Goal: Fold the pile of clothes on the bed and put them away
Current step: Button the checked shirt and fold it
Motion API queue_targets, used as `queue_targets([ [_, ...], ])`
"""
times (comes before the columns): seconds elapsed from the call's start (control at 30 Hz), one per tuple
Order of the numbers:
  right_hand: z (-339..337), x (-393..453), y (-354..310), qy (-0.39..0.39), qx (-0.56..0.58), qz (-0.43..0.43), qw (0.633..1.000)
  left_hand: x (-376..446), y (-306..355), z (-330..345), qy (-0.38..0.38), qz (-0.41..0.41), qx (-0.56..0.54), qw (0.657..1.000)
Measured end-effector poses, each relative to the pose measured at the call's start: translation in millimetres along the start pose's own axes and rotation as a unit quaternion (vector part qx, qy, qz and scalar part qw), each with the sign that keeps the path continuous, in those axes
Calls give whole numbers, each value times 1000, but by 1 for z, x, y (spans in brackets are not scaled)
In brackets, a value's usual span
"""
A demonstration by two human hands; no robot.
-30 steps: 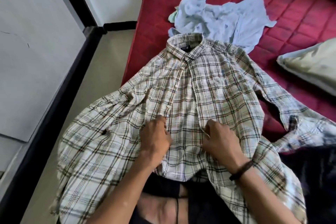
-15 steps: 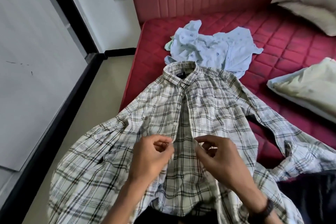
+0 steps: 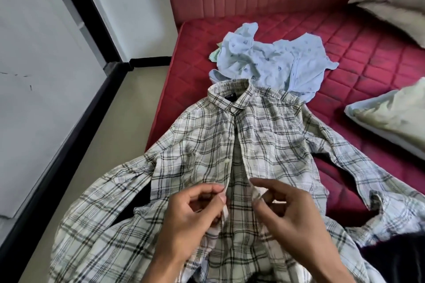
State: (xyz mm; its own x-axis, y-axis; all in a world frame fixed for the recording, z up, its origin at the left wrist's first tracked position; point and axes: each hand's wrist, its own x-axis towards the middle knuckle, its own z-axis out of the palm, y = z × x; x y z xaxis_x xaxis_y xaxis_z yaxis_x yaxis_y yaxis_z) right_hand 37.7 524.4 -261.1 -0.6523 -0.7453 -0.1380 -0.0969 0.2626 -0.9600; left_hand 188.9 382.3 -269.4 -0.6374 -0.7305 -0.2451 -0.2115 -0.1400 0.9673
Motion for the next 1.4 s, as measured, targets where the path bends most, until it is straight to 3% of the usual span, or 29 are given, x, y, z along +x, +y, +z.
queue_targets([
  [0.13,-1,-9,-13,11,28,5,1000,-11,7,9,-6,5,-15,1000],
  [0.3,3,-19,-18,12,1,-13,1000,-16,0,27,-28,29,42,998],
  [0.47,7,-22,2,-18,-107,31,994,-17,-24,34,-47,2,192,980],
  [0.53,14,-18,24,-61,-223,53,971,-16,-34,37,-73,-18,267,961],
  [0.63,24,-14,57,-107,-405,53,906,-12,-41,39,-115,-26,342,932],
  [0.77,25,3,58,-143,-426,90,889,16,-29,27,-150,16,373,915],
  [1.07,21,132,10,3,-293,-12,956,159,8,24,-50,182,345,920],
  [1.2,38,189,36,-12,-331,-31,943,225,-6,41,-4,234,369,900],
  [1.4,49,234,65,71,-417,-37,905,266,-42,48,12,200,383,902],
])
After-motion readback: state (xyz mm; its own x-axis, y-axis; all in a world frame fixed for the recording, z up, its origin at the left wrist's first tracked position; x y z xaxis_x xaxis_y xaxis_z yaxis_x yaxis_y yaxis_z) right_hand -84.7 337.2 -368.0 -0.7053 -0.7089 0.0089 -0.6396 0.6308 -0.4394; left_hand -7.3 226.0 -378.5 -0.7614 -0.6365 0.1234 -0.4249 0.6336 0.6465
